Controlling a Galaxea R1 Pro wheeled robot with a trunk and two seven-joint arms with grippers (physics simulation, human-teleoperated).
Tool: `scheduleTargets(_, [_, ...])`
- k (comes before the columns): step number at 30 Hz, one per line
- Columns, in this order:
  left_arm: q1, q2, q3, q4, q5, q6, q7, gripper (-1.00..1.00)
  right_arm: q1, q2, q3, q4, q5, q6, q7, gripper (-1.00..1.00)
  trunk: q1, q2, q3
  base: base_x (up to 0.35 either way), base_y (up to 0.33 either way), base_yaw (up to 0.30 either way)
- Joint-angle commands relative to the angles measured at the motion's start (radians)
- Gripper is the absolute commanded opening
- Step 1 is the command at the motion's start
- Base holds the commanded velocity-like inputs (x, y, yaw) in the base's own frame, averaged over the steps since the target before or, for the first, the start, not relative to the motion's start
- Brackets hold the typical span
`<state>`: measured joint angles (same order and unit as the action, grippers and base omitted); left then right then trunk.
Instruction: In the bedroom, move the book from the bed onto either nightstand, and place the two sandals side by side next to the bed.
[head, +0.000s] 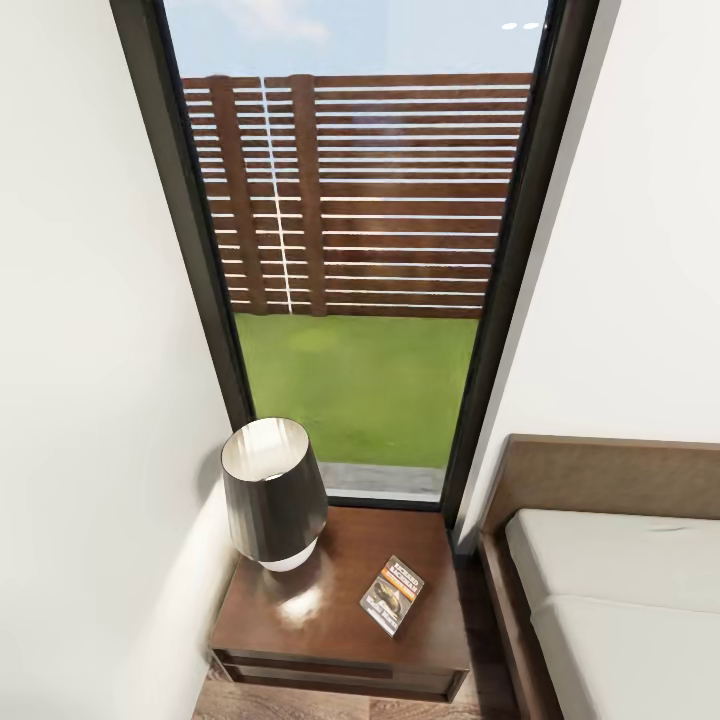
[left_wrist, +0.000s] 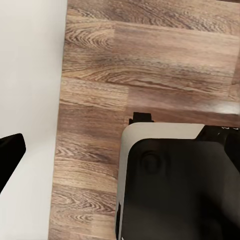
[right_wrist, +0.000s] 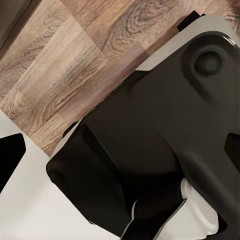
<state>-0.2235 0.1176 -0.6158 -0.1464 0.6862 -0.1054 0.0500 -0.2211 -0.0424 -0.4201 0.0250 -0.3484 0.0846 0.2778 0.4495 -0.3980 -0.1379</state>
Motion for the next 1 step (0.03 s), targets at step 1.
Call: scheduleTargets(1, [0.000, 0.000, -0.009, -0.001, 0.006, -0.002, 0.005, 1.00, -0.001, -0.001, 0.001, 0.003, -0.011, 0.002, 0.004, 1.00, 0.001, -0.002, -0.002, 0.000, 0.000, 0.000])
